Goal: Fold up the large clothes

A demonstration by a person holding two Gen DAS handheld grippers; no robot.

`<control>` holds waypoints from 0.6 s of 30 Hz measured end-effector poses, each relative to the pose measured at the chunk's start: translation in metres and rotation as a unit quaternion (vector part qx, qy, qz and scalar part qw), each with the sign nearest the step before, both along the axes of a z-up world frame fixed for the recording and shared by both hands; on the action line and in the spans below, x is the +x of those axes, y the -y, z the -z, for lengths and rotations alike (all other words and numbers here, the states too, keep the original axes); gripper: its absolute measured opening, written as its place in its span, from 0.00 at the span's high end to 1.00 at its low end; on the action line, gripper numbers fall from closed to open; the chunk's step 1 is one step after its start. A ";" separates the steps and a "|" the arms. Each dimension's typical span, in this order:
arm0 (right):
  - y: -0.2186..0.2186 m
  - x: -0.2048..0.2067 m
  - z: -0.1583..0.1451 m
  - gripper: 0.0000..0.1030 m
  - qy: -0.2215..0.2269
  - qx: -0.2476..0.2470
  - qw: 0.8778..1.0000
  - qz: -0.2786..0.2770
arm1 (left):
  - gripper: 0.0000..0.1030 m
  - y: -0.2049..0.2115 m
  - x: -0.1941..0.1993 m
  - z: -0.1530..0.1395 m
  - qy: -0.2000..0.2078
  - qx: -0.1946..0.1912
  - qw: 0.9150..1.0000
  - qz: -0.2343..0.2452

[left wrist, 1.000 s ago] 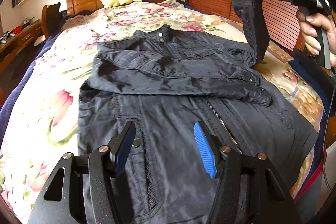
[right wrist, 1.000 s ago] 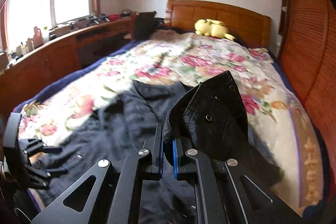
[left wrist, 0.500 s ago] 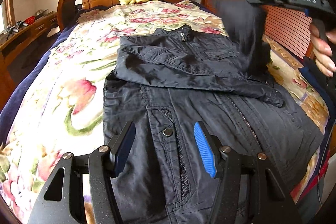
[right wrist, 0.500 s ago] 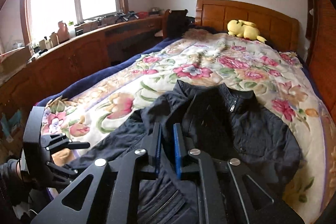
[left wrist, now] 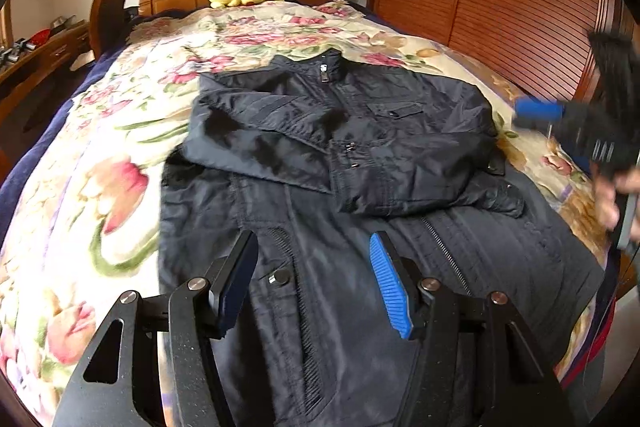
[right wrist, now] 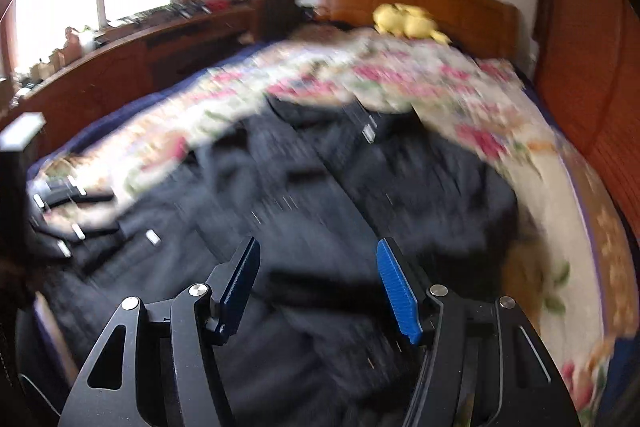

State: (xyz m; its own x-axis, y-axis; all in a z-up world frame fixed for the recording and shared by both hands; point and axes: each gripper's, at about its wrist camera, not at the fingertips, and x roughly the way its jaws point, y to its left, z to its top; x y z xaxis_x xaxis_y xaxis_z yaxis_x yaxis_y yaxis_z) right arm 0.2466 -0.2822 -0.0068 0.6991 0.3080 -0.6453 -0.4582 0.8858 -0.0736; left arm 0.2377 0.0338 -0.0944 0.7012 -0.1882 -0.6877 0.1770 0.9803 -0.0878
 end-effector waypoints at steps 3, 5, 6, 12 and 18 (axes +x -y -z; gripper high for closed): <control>0.025 0.003 0.035 0.39 -0.016 -0.016 0.999 0.030 | 0.42 0.011 0.012 0.000 -0.002 0.000 1.000 0.006; 0.036 0.004 0.055 0.39 -0.025 -0.022 0.998 0.046 | 0.42 0.019 0.022 0.001 -0.006 -0.002 1.000 0.012; 0.042 0.008 0.065 0.39 -0.034 -0.021 0.998 0.053 | 0.42 0.022 0.025 0.001 -0.009 -0.002 1.000 0.013; 0.053 0.022 0.097 0.39 -0.056 -0.006 0.996 0.072 | 0.42 0.042 0.058 0.005 -0.020 0.008 1.000 0.020; 0.040 0.021 0.108 0.39 -0.053 -0.010 0.995 0.081 | 0.42 0.054 0.092 0.011 -0.035 0.021 0.999 0.018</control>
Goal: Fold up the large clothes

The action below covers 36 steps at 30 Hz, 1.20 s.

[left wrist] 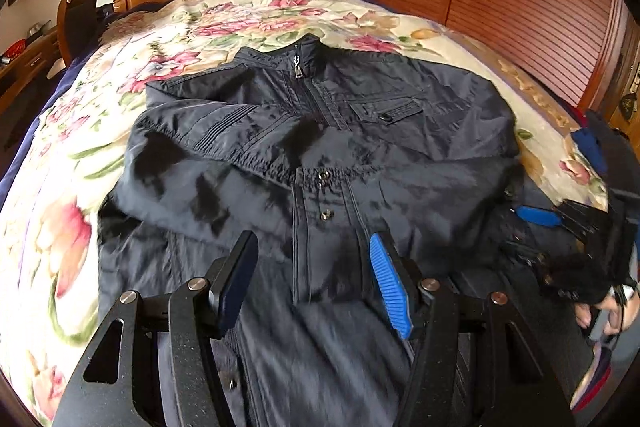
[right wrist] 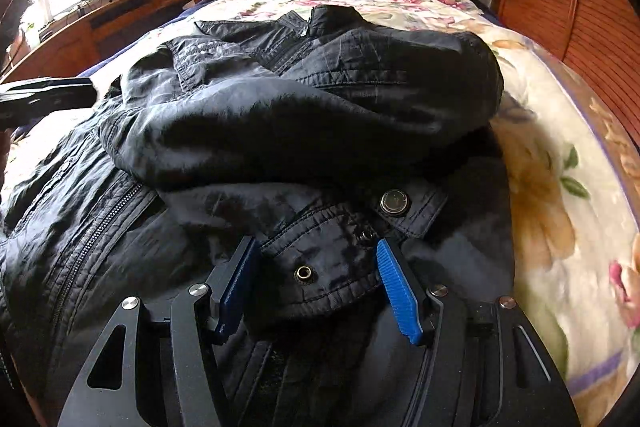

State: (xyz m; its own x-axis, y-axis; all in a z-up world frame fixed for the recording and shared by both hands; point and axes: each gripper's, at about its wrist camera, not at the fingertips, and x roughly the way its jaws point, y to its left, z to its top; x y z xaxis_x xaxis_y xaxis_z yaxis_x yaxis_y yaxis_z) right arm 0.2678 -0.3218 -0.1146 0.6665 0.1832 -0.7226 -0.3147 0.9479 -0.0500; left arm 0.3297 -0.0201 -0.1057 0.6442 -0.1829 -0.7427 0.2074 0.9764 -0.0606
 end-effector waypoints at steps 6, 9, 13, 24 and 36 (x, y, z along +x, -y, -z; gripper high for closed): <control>-0.015 -0.020 0.001 0.39 0.004 0.009 1.000 0.006 | 0.42 0.011 0.039 0.012 -0.026 0.004 1.000 -0.001; -0.015 -0.020 0.003 0.39 0.004 0.014 1.000 0.006 | 0.43 0.014 0.052 0.019 -0.035 0.009 0.999 -0.001; -0.015 -0.021 0.002 0.39 0.004 0.015 1.000 0.006 | 0.42 0.017 0.065 0.028 -0.048 0.011 0.999 -0.001; -0.016 -0.021 0.002 0.39 0.004 0.017 1.000 0.005 | 0.42 0.027 0.086 0.052 -0.085 0.017 0.996 0.005; -0.017 -0.021 0.002 0.39 0.004 0.018 1.000 0.004 | 0.57 0.039 0.073 0.052 -0.062 0.038 0.997 0.035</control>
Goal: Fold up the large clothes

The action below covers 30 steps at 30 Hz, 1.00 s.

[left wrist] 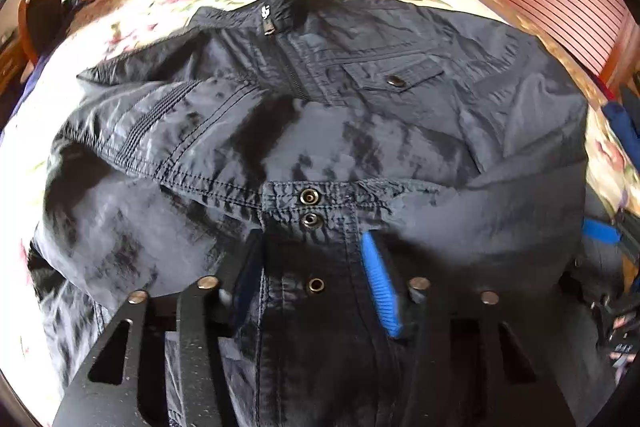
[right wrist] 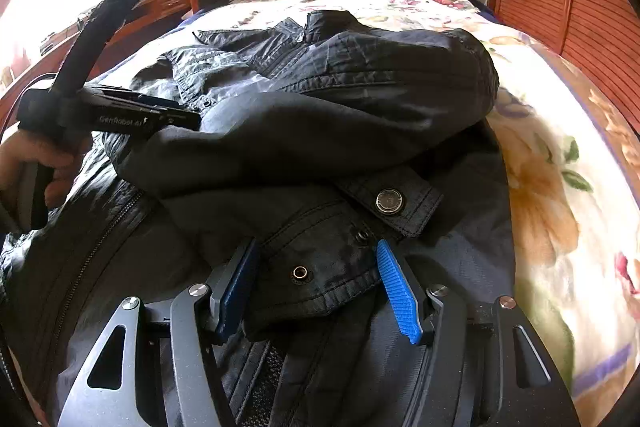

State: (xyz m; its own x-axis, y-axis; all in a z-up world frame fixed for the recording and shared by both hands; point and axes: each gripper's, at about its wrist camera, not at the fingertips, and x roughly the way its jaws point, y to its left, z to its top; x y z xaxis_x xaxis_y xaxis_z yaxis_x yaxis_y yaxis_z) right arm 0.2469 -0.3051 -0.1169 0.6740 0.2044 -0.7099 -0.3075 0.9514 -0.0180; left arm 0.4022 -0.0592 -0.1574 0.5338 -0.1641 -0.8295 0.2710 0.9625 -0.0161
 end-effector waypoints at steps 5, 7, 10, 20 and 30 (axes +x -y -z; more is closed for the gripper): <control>0.000 0.000 0.000 0.39 0.000 0.000 1.000 0.000 | 0.95 0.004 -0.005 -0.003 -0.004 0.022 1.000 0.018; 0.000 0.000 0.000 0.39 0.001 0.000 1.000 0.000 | 0.97 0.004 -0.008 -0.004 -0.004 0.027 0.999 0.022; 0.000 0.000 0.000 0.39 0.001 0.000 1.000 0.000 | 1.00 0.003 -0.011 -0.006 0.002 0.026 0.999 0.021; -0.002 0.001 -0.001 0.39 0.005 0.000 1.000 0.000 | 1.00 -0.021 -0.037 -0.060 0.077 0.017 0.997 -0.007; 0.000 0.000 0.000 0.39 0.008 0.000 1.000 0.000 | 0.75 -0.023 -0.030 -0.042 0.019 0.003 1.000 -0.003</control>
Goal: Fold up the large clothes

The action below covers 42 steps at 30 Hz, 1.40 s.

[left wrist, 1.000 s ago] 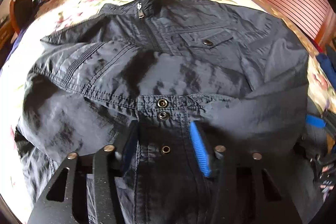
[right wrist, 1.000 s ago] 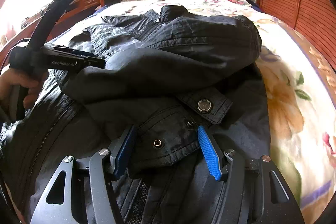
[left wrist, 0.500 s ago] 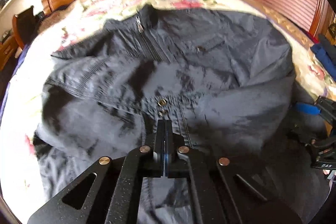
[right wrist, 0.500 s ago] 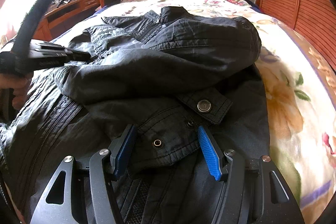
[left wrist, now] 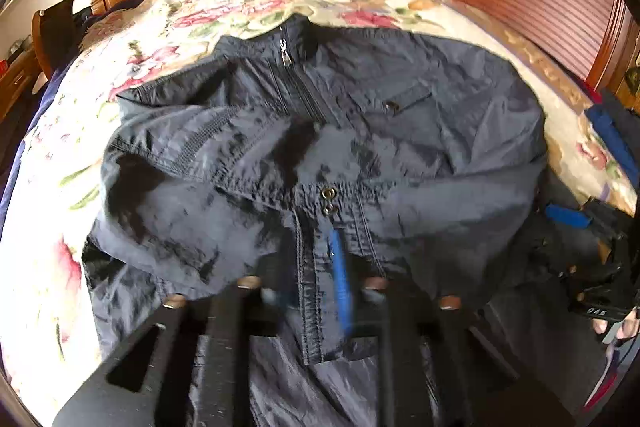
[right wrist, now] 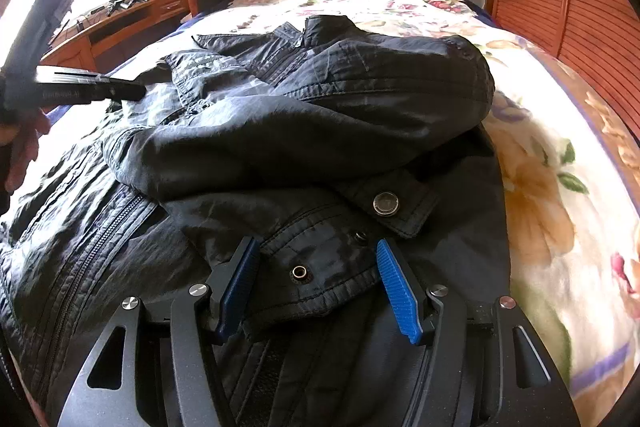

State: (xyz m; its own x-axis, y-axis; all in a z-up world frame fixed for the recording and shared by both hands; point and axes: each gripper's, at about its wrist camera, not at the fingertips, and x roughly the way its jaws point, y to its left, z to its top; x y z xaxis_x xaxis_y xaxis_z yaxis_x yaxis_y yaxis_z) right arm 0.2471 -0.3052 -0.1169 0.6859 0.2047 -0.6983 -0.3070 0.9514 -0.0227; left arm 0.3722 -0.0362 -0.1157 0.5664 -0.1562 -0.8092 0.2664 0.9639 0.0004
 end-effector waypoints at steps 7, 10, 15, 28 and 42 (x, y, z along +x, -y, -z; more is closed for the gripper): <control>0.001 -0.001 -0.001 0.39 0.002 0.000 1.000 -0.001 | 0.73 0.011 0.029 0.023 -0.029 0.034 0.999 0.000; 0.001 -0.001 -0.001 0.39 0.001 0.001 1.000 -0.003 | 0.73 0.011 0.046 0.036 -0.055 0.045 0.997 -0.002; 0.002 -0.001 -0.001 0.39 0.001 0.003 1.000 -0.006 | 0.73 0.010 0.059 0.046 -0.069 0.036 0.997 -0.002; 0.001 -0.001 0.000 0.39 0.003 0.000 1.000 -0.008 | 0.97 0.006 0.044 0.037 -0.022 0.037 0.999 0.000; 0.000 0.000 0.000 0.39 0.005 0.000 1.000 -0.007 | 0.98 -0.048 -0.015 -0.054 0.103 0.058 0.992 -0.044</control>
State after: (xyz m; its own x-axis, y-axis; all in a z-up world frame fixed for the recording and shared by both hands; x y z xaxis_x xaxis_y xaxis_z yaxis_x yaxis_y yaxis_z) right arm 0.2466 -0.3057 -0.1166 0.6896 0.2148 -0.6916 -0.3203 0.9470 -0.0252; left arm 0.3573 0.0115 -0.0617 0.7291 -0.0106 -0.6844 0.1632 0.9737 0.1588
